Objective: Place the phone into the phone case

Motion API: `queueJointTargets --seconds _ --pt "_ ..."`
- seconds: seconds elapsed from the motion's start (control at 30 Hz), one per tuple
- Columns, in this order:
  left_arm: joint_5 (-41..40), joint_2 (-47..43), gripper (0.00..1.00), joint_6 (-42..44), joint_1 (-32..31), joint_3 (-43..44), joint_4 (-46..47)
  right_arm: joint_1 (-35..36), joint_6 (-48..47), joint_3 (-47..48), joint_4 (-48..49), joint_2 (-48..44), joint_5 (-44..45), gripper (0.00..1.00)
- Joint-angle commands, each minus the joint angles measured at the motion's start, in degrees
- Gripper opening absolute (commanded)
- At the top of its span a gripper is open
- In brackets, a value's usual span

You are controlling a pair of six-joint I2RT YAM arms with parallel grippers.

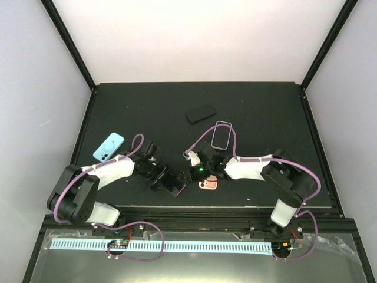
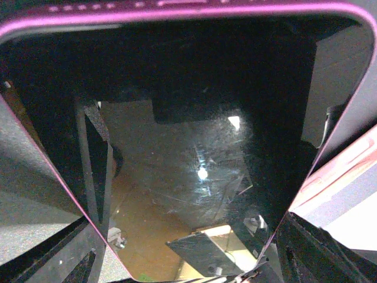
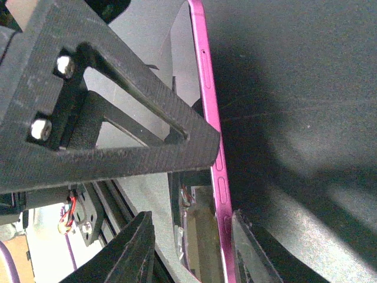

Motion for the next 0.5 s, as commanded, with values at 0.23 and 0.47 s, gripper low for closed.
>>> queueJointTargets --seconds 0.23,0.47 --pt "1.2 0.1 0.72 2.6 -0.8 -2.7 0.7 0.7 0.1 2.9 -1.7 3.1 1.2 0.34" --pt "1.0 -0.6 0.73 3.2 -0.9 -2.8 0.4 0.7 0.3 2.6 -0.7 3.6 0.5 0.13"
